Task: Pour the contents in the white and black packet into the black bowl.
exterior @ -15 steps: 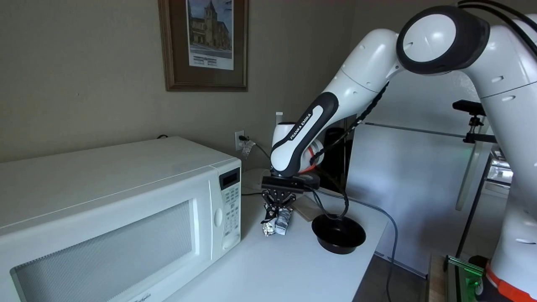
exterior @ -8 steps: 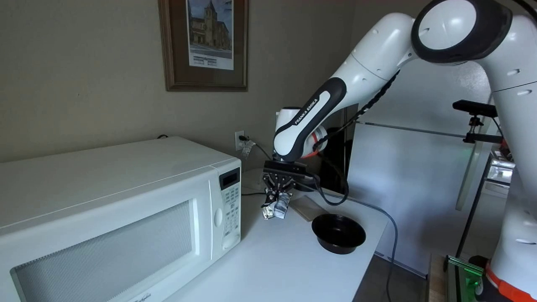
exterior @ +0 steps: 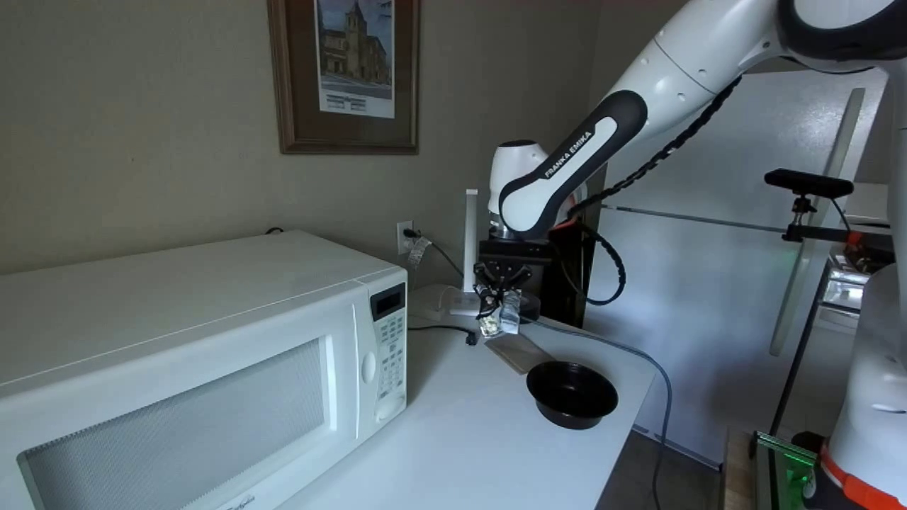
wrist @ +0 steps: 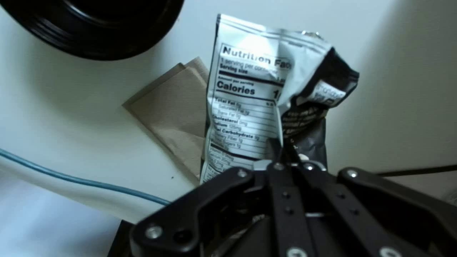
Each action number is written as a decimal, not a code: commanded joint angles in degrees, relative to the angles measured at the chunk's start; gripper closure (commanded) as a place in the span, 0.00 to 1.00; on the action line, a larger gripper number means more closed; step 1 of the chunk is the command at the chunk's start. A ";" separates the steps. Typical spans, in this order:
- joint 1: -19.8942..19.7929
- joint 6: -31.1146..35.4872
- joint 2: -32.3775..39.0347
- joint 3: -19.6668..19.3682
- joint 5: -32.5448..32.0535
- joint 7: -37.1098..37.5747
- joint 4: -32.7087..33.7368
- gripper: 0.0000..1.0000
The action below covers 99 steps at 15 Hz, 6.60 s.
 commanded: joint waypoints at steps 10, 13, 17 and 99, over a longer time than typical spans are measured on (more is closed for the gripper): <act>-7.75 -2.28 -20.54 5.96 -27.53 21.36 -20.60 1.00; -9.94 -1.74 -22.09 8.00 -32.69 27.14 -23.46 1.00; -11.81 -2.20 -23.10 9.92 -41.74 35.62 -26.14 1.00; -2.14 13.23 8.54 7.41 -12.13 33.24 -5.90 1.00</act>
